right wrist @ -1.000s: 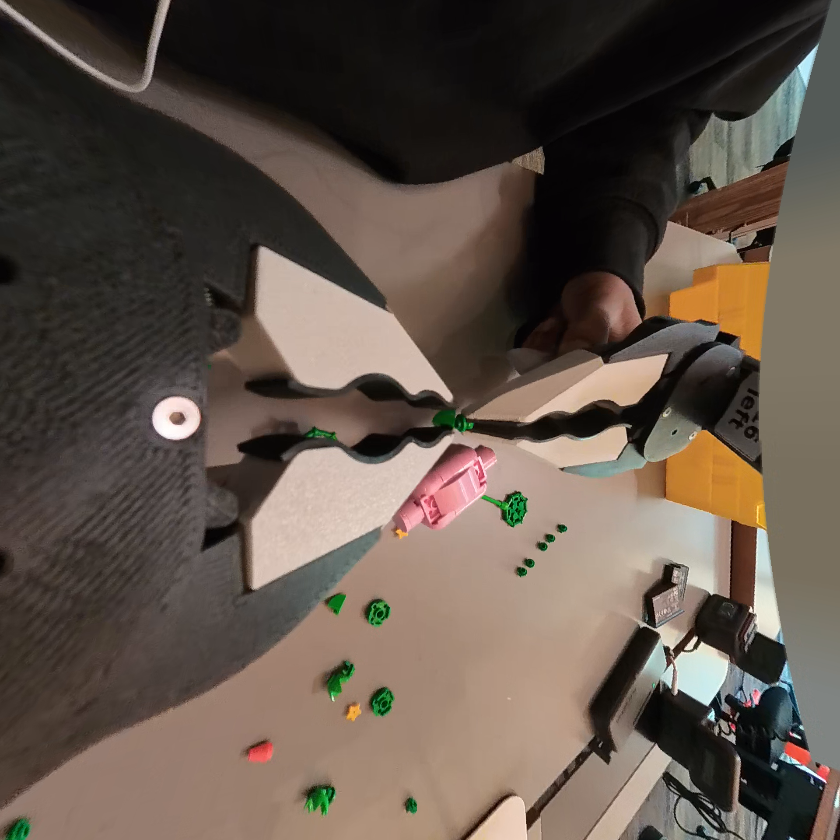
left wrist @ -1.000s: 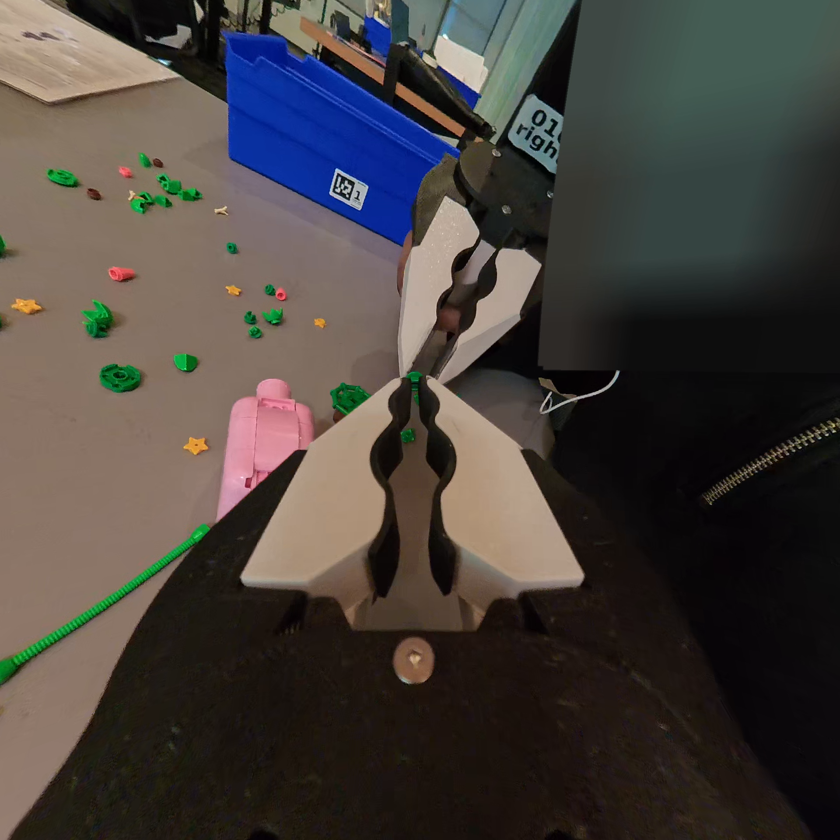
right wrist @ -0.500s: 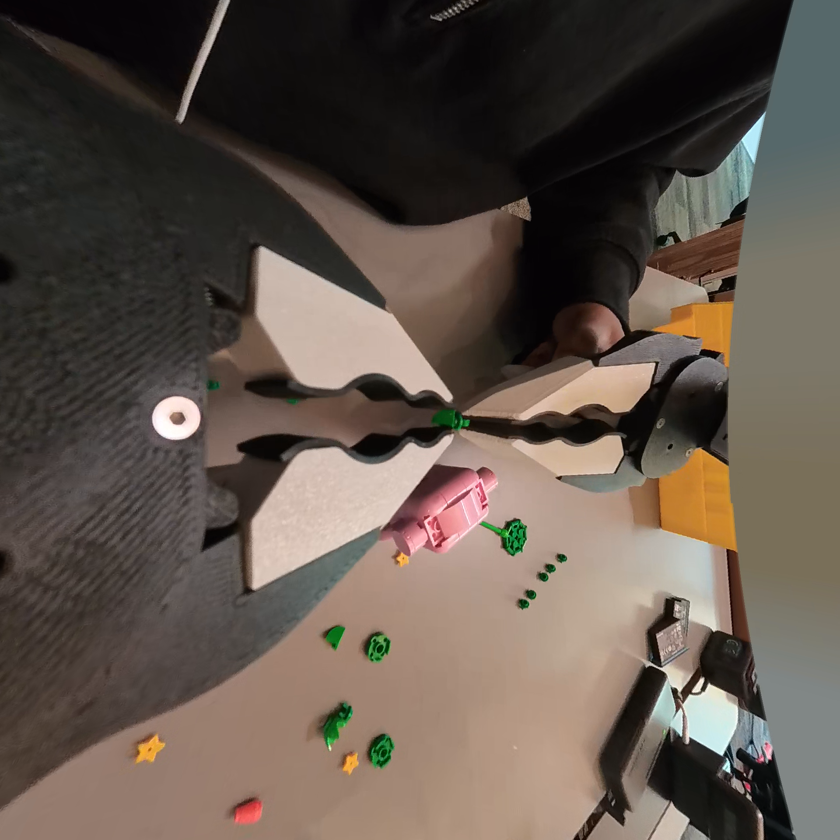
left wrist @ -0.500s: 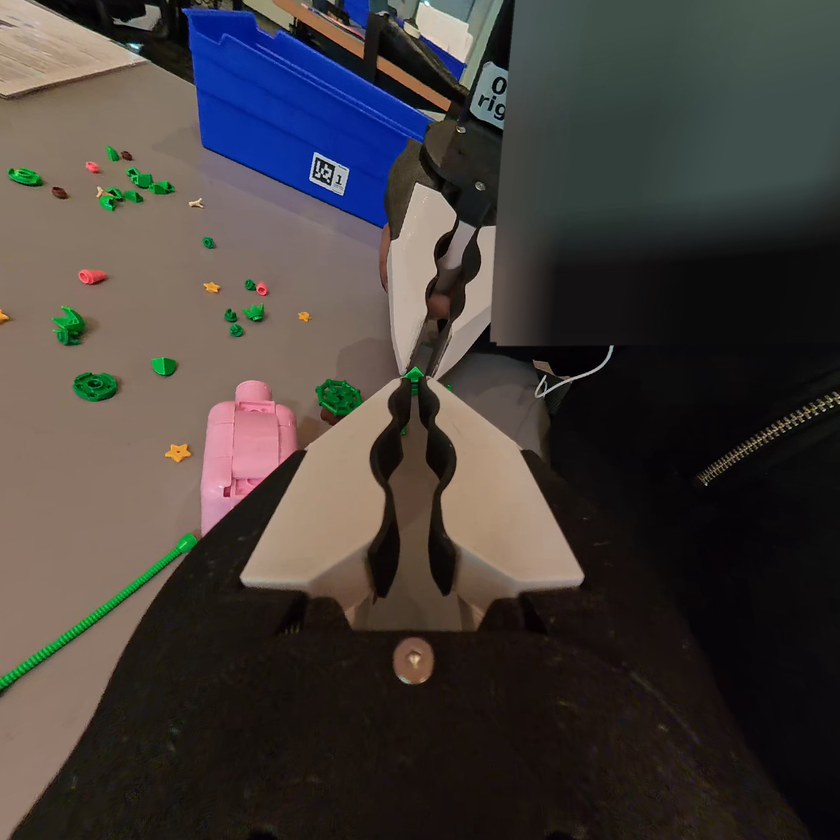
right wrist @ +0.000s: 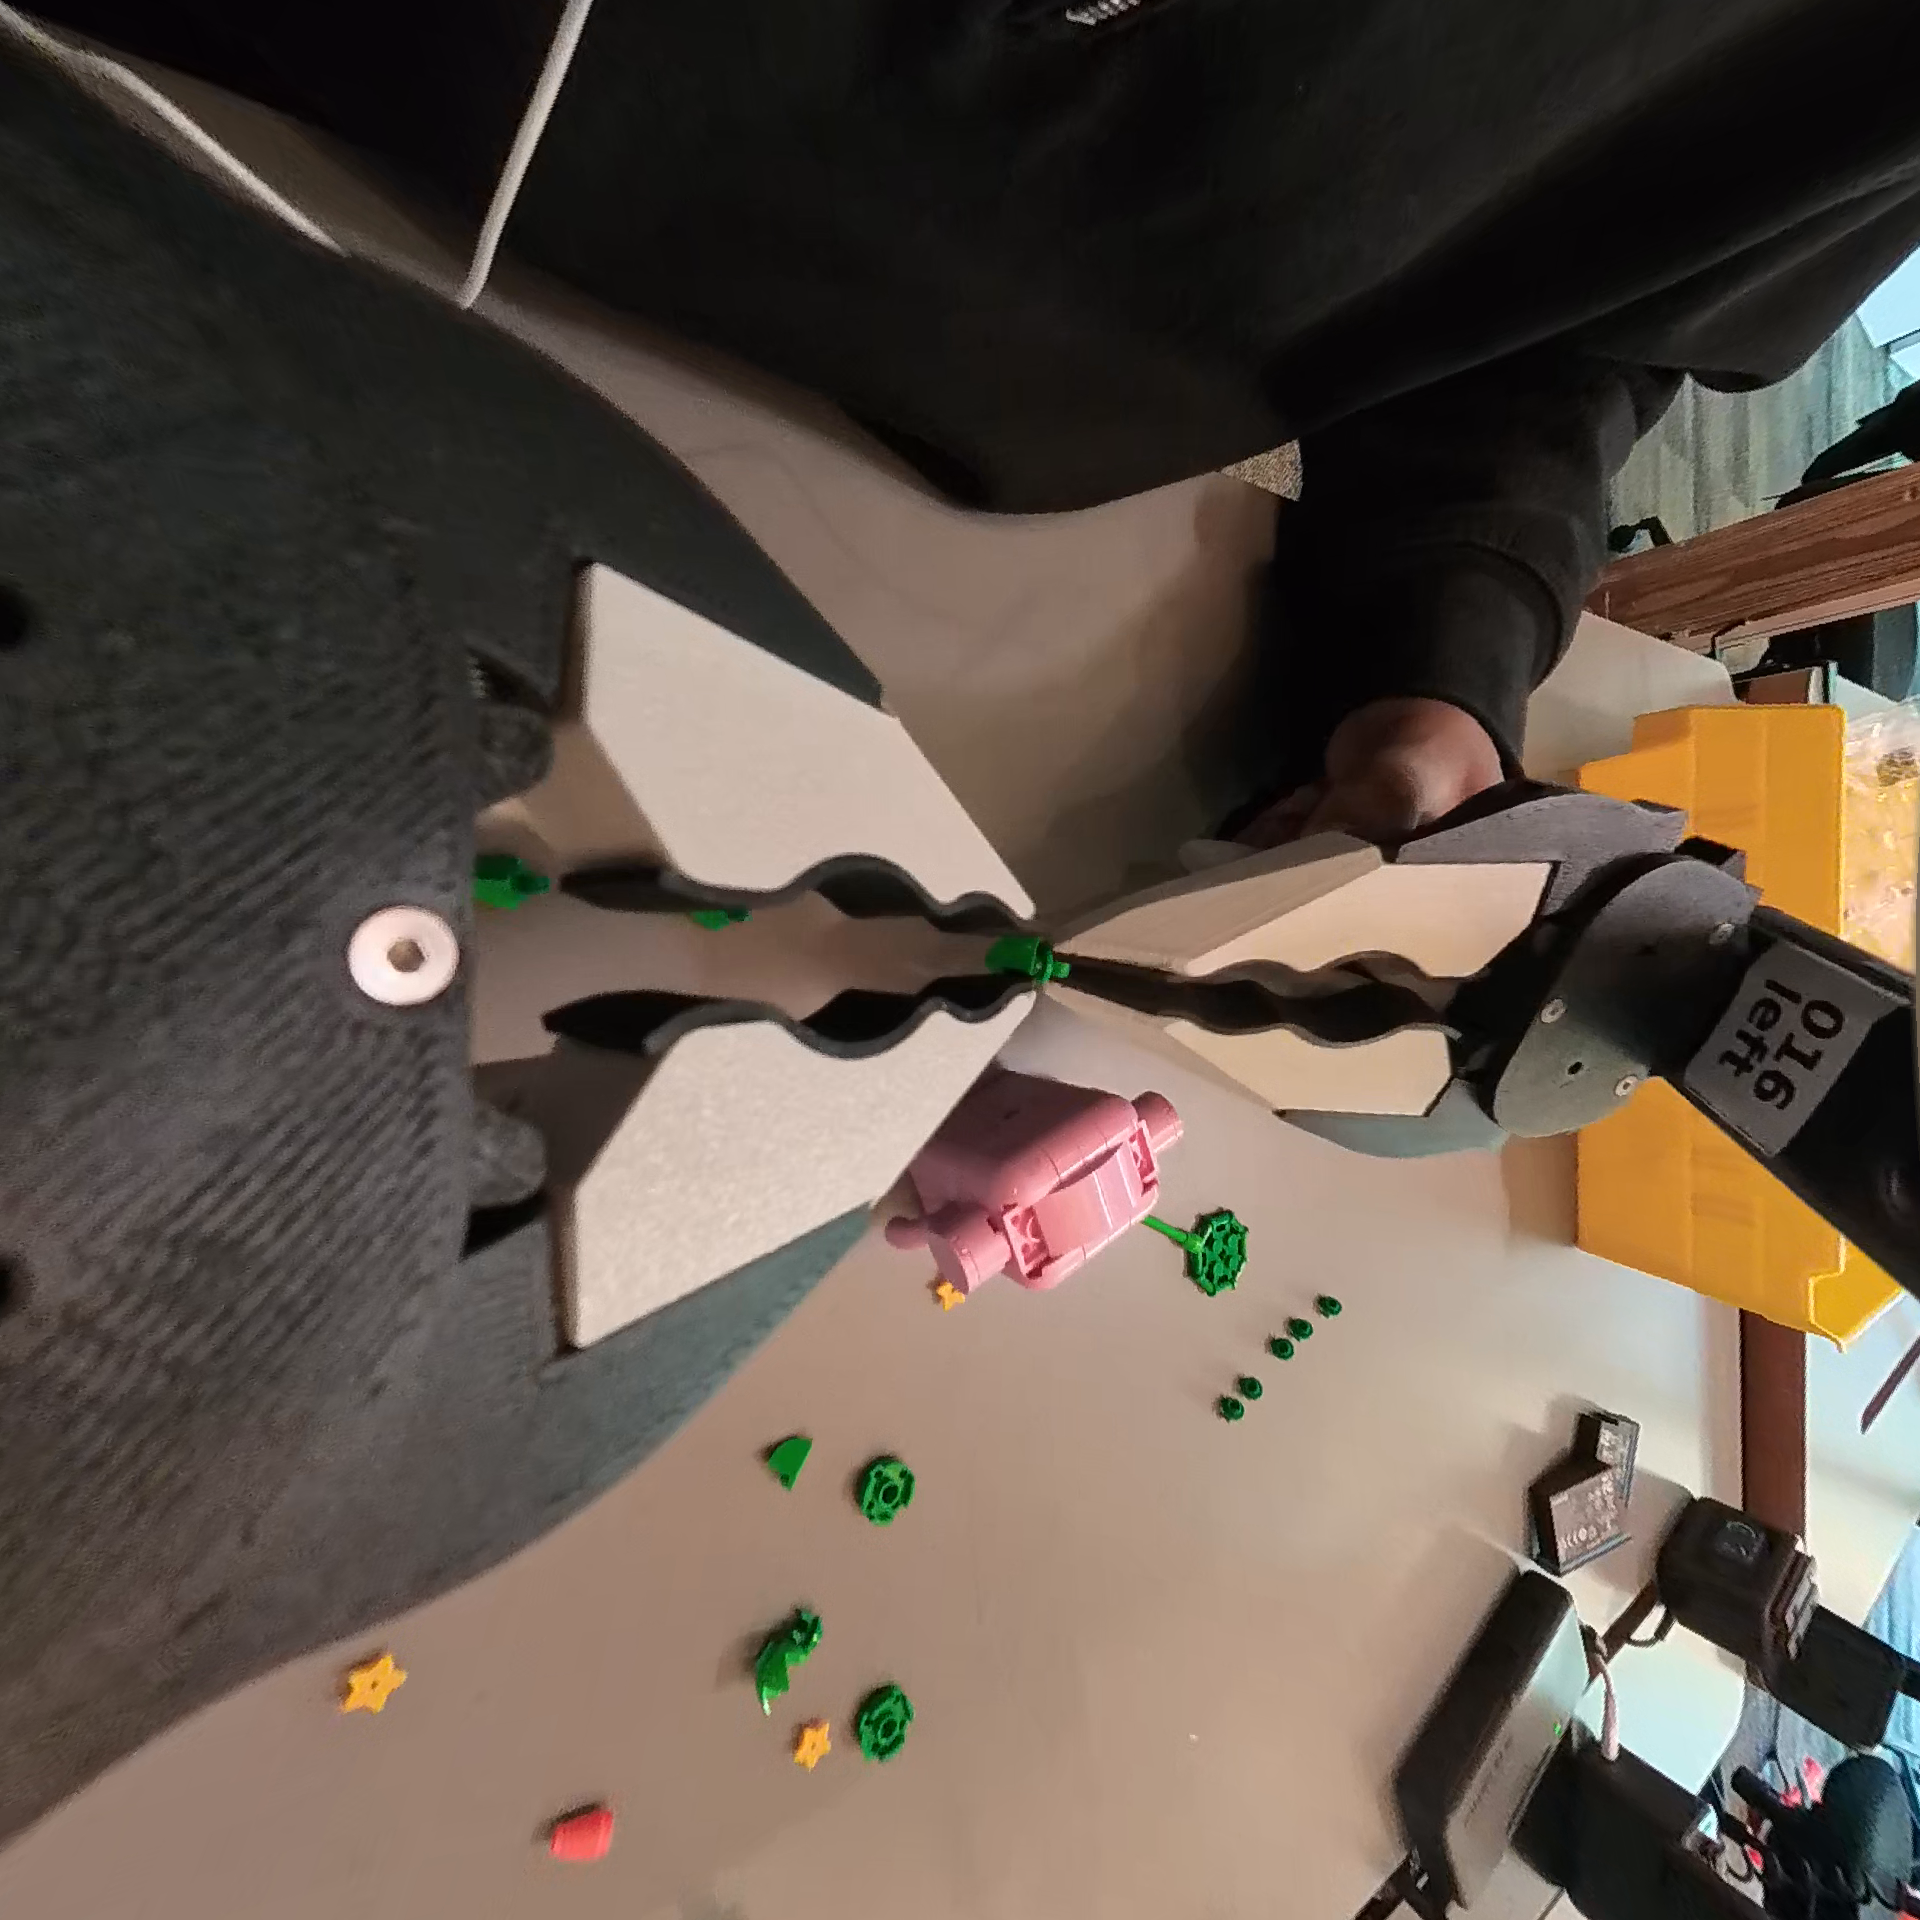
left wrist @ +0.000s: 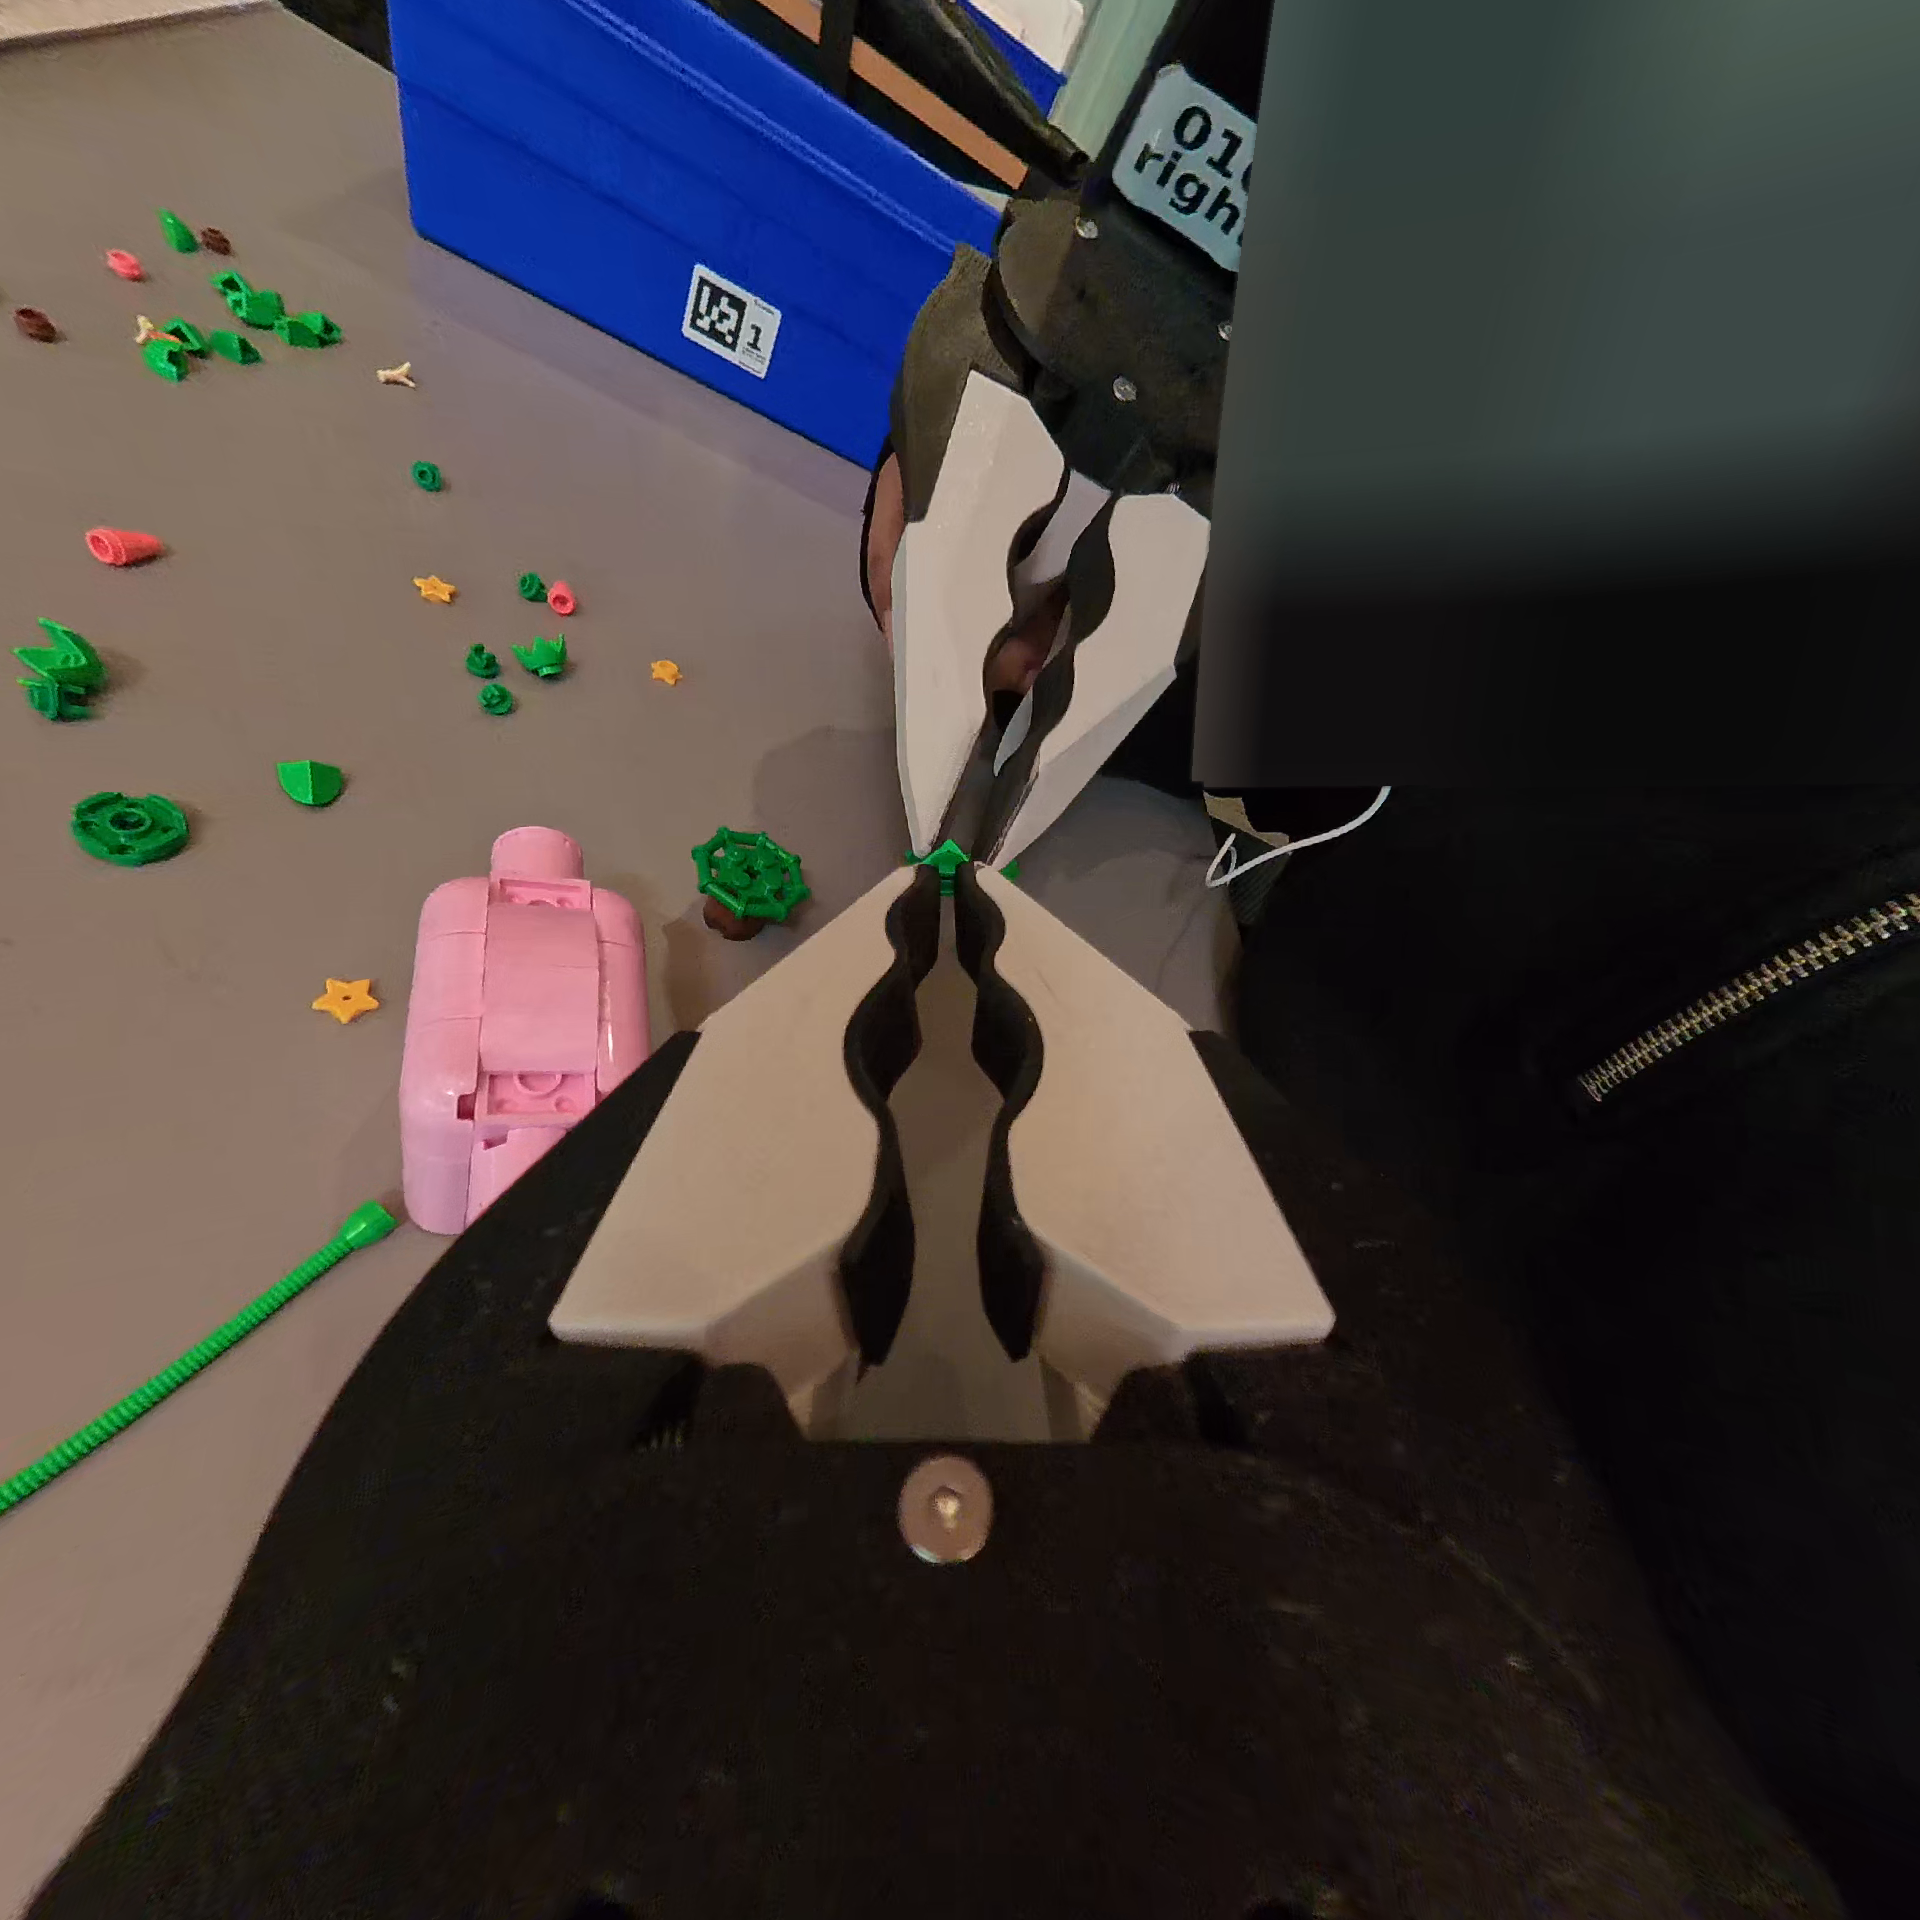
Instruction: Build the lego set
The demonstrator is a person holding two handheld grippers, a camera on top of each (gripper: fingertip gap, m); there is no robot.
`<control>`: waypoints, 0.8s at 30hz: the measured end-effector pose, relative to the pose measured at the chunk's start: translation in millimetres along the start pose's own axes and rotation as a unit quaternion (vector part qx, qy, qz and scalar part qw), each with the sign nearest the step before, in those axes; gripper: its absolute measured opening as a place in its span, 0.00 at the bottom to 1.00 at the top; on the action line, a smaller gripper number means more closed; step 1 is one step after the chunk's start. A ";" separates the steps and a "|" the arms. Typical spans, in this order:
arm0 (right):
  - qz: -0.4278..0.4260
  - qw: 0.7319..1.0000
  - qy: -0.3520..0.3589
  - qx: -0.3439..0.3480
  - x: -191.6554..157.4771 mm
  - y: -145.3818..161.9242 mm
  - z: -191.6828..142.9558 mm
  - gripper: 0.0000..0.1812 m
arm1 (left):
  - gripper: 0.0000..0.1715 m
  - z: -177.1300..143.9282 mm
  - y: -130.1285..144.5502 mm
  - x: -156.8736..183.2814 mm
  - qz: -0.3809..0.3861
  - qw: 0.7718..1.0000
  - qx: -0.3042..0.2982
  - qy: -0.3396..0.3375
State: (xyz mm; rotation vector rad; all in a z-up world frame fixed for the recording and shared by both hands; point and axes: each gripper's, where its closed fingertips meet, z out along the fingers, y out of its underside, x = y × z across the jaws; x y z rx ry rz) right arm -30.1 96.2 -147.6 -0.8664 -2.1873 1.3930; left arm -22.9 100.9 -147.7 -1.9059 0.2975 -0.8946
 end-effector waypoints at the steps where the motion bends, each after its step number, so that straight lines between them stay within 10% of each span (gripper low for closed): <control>1: -0.001 1.000 0.000 -0.004 -0.1 1.3 0.5 0.03 | 0.01 0.4 1.1 -0.4 -0.001 1.000 -0.004 -0.001; 24: -0.013 1.000 0.008 -0.010 1.4 7.9 5.2 0.03 | 0.00 2.0 8.5 -6.0 -0.030 0.999 -0.021 0.001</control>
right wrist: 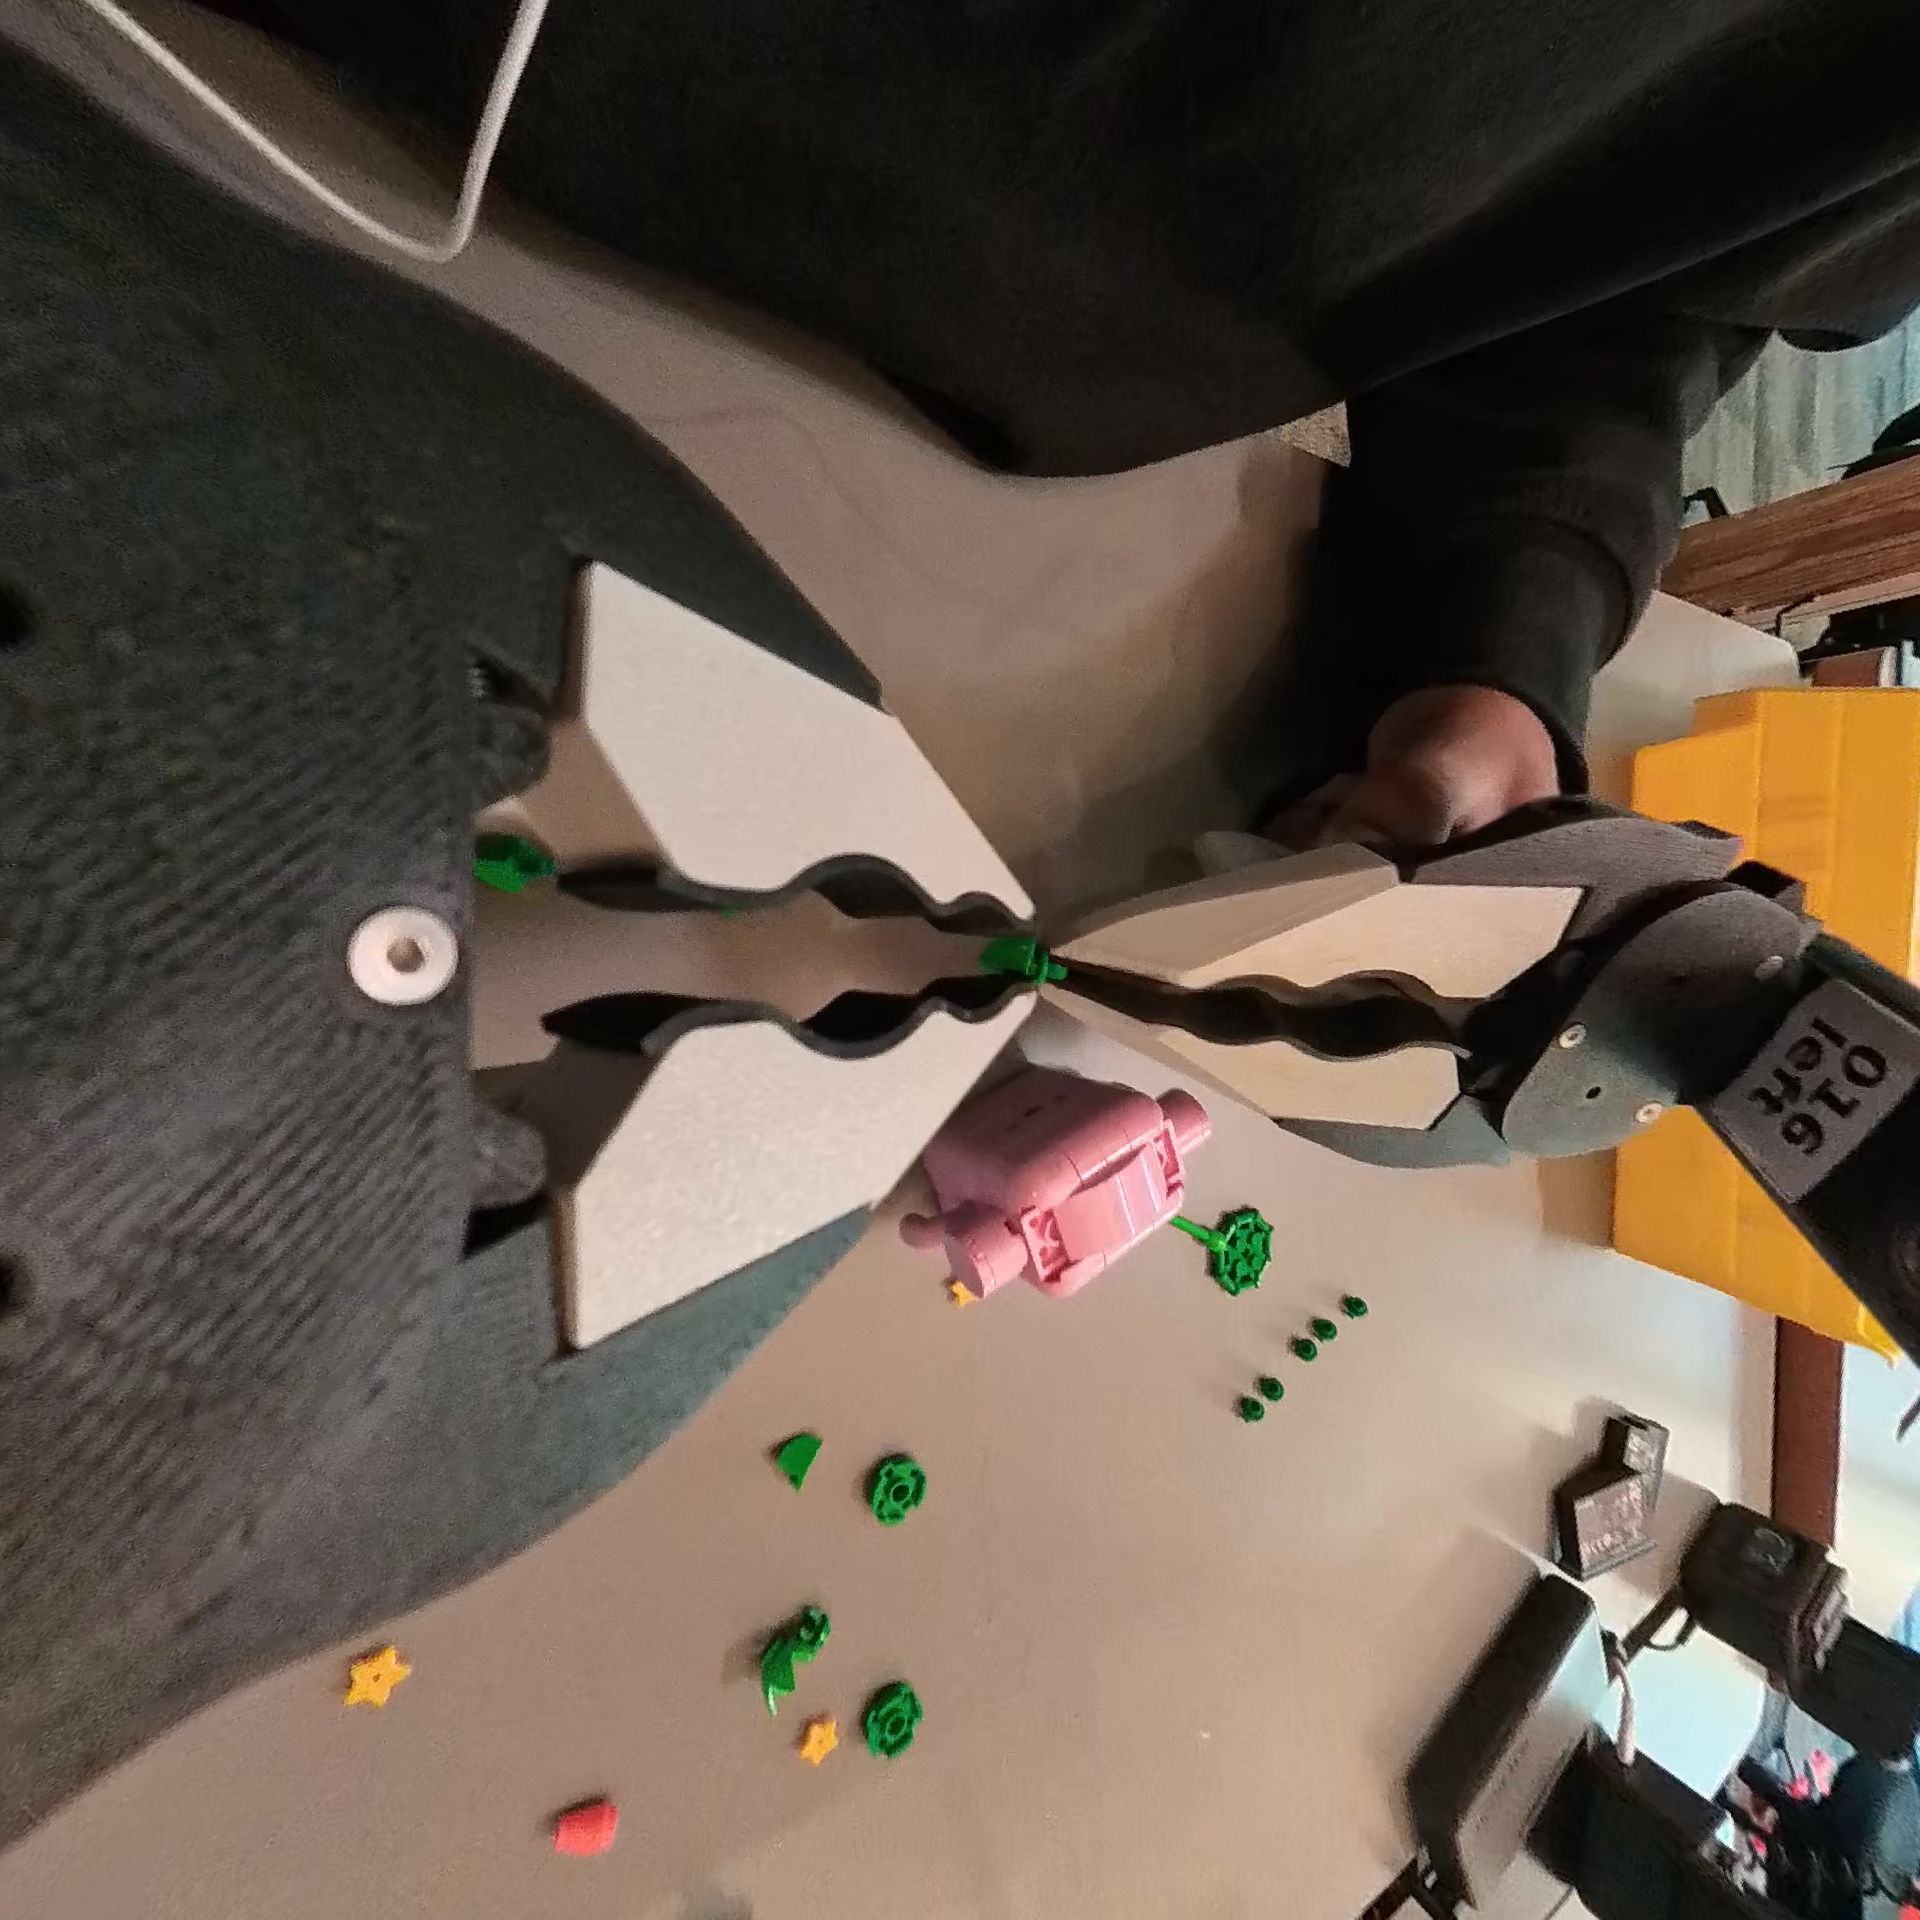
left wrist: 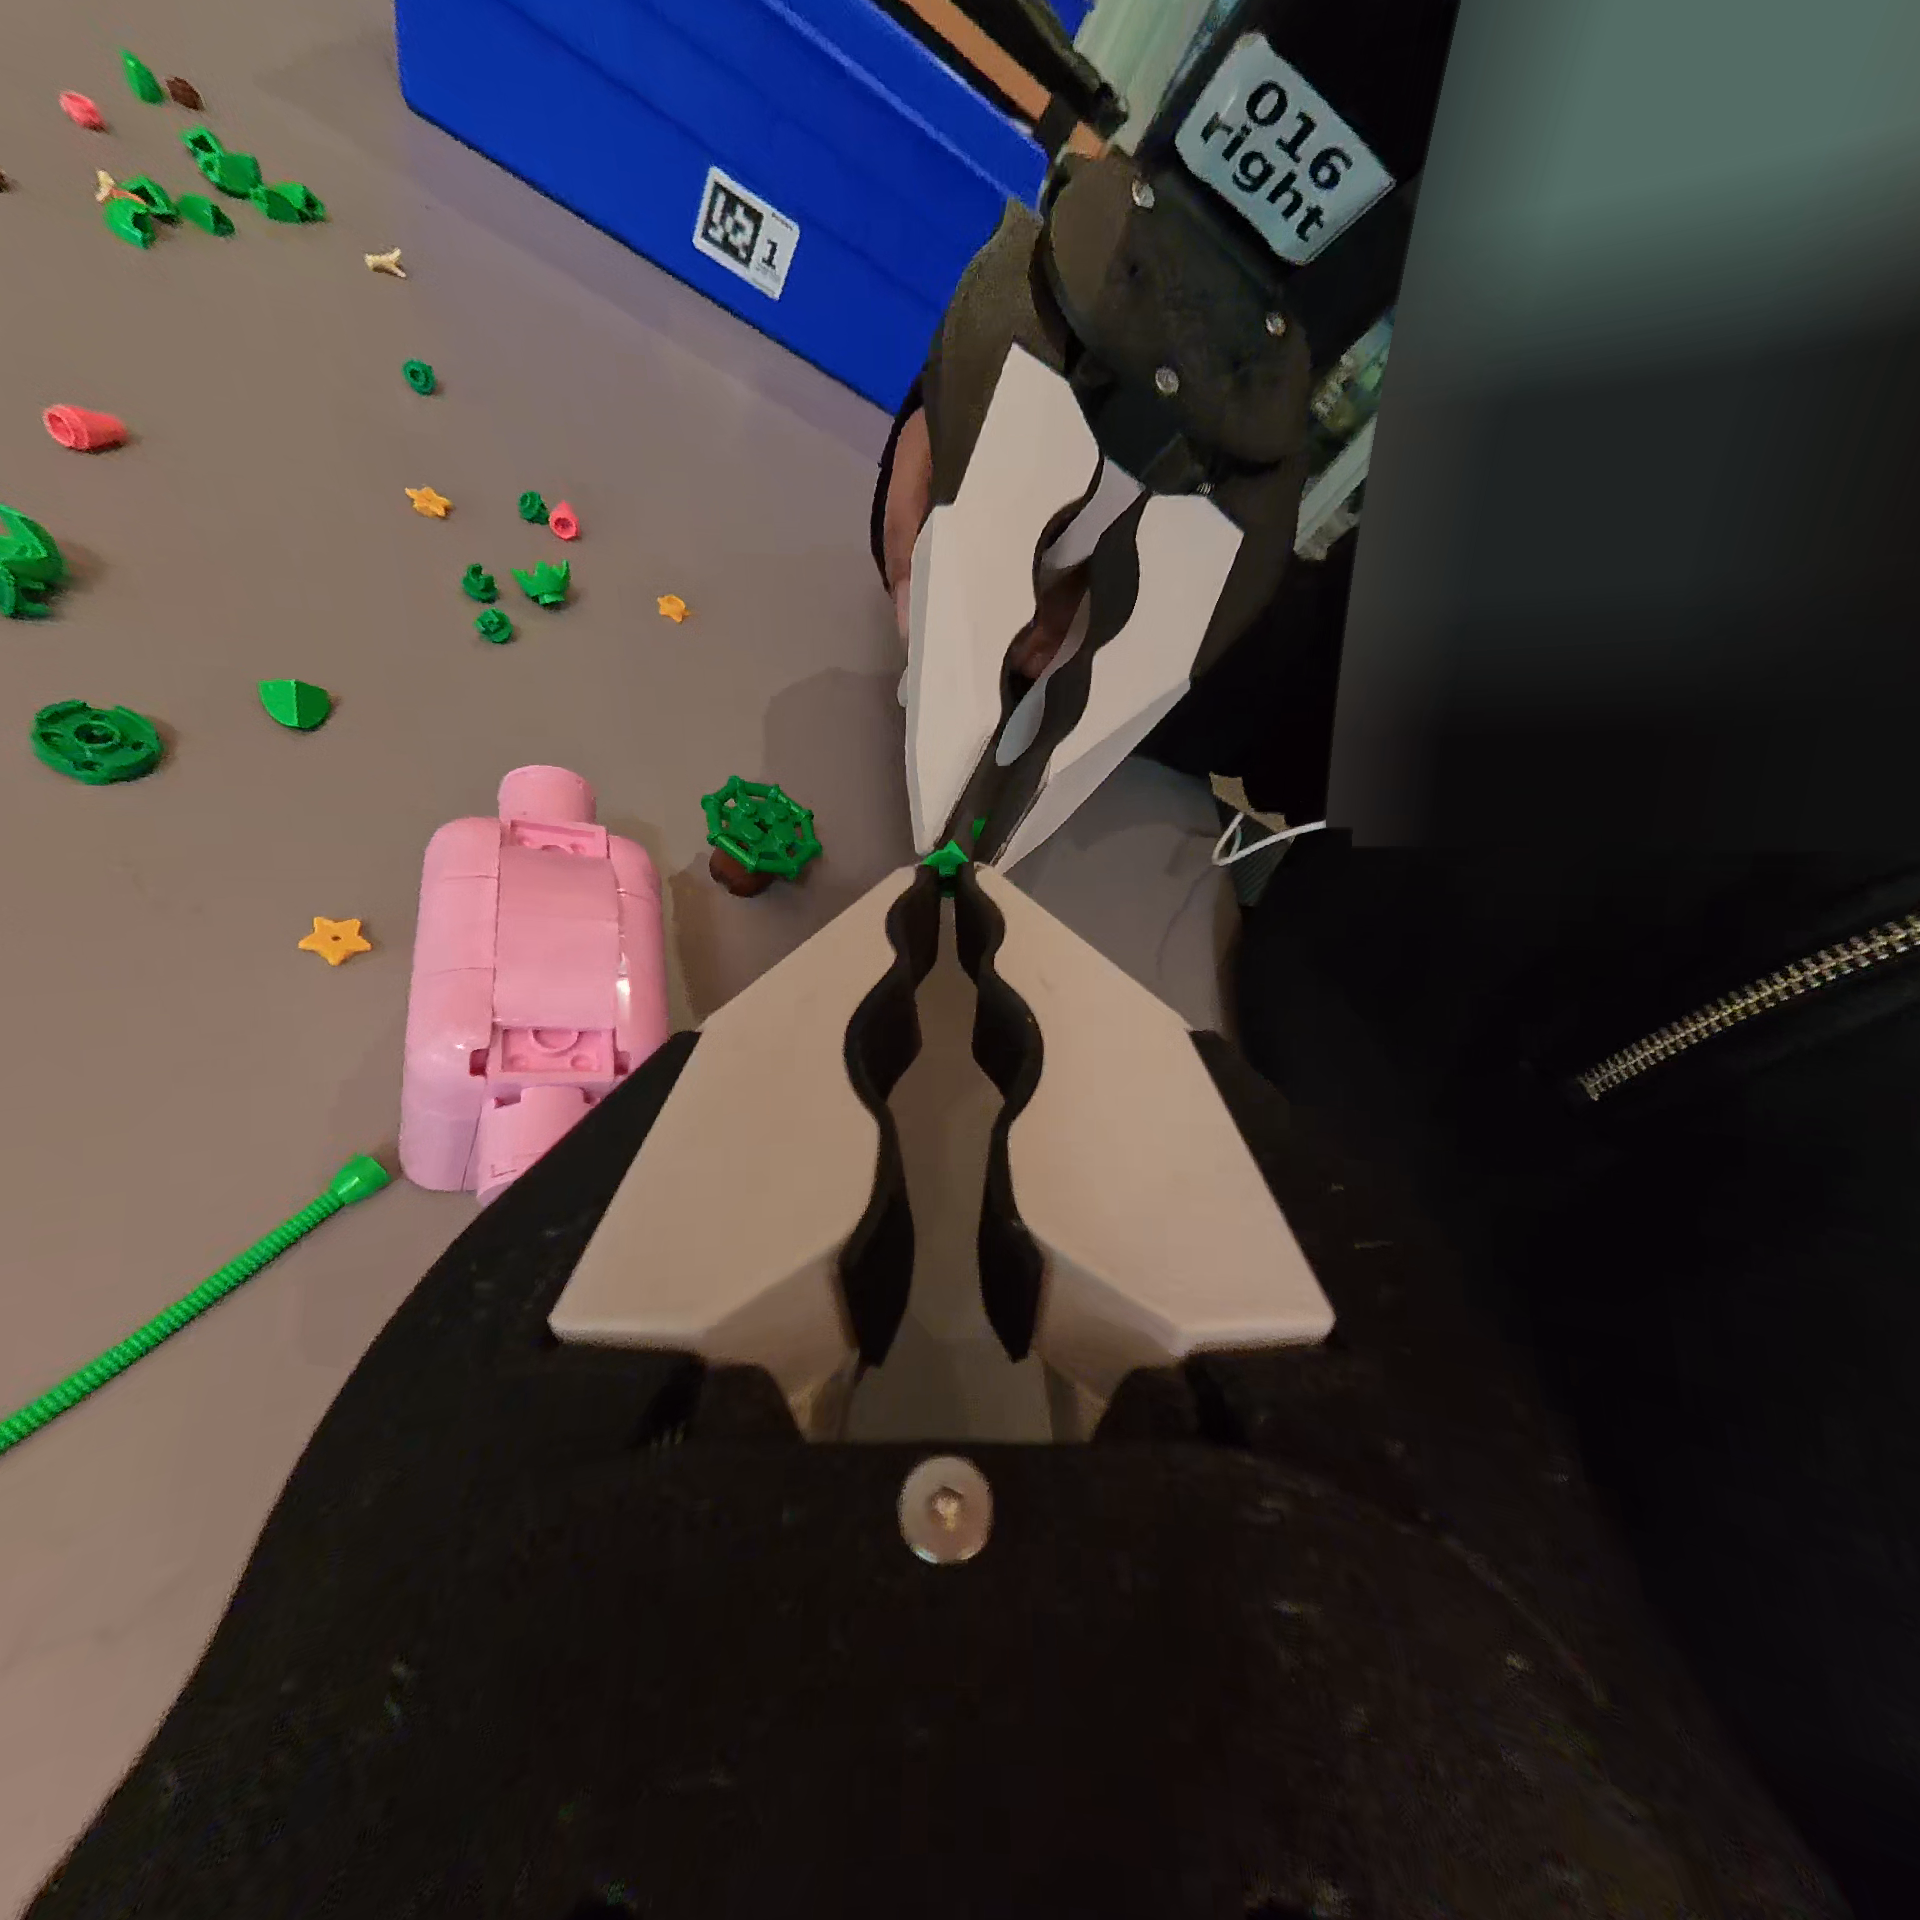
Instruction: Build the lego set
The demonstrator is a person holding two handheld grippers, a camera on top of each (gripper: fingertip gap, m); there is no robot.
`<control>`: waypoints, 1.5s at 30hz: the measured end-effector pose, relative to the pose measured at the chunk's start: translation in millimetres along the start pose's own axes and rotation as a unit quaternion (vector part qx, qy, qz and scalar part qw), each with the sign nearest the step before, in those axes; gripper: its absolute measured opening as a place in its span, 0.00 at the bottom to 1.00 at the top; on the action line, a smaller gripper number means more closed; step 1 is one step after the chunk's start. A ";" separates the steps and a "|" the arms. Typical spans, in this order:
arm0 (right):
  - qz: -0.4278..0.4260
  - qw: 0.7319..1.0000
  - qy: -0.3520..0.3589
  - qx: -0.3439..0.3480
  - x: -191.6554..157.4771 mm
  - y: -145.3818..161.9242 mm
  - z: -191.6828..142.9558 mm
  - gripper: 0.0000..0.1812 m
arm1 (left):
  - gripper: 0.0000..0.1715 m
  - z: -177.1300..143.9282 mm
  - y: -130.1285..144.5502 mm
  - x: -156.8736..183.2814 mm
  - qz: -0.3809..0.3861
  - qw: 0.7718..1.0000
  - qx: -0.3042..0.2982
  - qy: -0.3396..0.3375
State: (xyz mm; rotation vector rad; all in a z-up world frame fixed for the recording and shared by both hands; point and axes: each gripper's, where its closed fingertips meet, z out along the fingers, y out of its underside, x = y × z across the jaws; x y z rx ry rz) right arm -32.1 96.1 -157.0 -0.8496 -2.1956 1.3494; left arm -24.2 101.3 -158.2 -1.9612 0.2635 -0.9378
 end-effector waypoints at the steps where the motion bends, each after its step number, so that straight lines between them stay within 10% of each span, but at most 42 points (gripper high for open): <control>1: 0.001 1.000 0.004 0.005 1.2 -1.5 -0.6 0.03 | 0.00 -0.7 -1.8 -0.3 -0.002 1.000 0.005 0.002; 34: -0.053 0.997 0.047 0.013 4.6 -5.2 -3.0 0.03 | 0.00 1.2 -5.1 -3.5 -0.079 0.996 0.028 0.032; 45: -0.013 0.992 -0.012 0.123 -7.4 -34.6 -19.4 0.03 | 0.00 -6.5 -24.8 23.6 -0.157 0.966 0.097 0.180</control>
